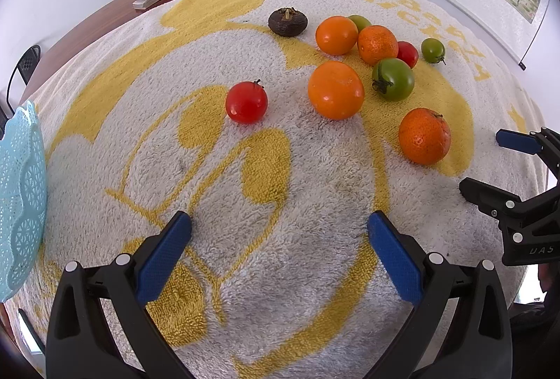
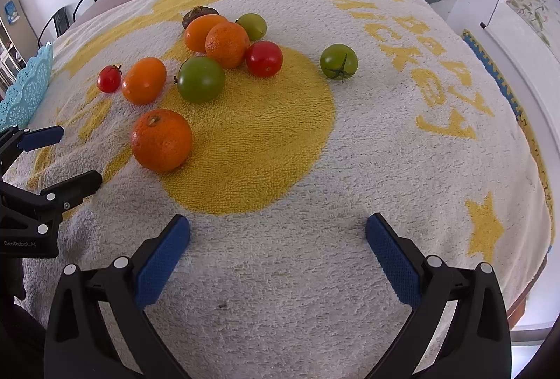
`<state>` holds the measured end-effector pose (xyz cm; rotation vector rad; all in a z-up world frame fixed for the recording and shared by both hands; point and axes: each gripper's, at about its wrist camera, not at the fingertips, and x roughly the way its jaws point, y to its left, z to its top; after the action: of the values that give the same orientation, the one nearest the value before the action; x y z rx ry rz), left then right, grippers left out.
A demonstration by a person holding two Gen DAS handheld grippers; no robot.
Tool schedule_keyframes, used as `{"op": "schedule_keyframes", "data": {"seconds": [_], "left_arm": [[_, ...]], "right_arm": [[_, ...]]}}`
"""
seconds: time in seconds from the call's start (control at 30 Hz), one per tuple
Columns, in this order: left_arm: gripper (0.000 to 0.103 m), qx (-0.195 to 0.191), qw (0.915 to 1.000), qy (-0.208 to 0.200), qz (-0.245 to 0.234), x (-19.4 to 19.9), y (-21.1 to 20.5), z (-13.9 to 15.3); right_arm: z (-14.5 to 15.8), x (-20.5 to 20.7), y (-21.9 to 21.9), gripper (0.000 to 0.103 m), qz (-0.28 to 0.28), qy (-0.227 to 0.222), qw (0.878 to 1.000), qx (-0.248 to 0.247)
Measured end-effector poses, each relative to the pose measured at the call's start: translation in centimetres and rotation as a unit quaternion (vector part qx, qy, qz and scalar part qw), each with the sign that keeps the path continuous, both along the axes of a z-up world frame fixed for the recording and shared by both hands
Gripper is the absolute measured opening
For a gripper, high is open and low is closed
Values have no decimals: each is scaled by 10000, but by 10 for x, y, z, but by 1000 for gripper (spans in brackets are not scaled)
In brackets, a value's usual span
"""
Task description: Organize fruits
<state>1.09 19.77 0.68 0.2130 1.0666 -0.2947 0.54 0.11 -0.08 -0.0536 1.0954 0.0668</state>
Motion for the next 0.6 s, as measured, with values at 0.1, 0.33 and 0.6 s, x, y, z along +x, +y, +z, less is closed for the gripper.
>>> {"op": "schedule_keyframes", "data": {"seconds": [0.1, 0.33, 0.6], "left_arm": [[101, 0, 10000, -1, 0, 0, 0, 0], [101, 3, 10000, -2, 1, 0, 0, 0], [101, -2, 10000, 33, 6, 0, 0, 0]], "right_arm": [[0, 0, 0, 98, 0, 5, 10000, -1], [0, 0, -1, 98, 5, 11, 10000, -6], [8, -1, 1, 98, 88, -66, 9999, -33]]}}
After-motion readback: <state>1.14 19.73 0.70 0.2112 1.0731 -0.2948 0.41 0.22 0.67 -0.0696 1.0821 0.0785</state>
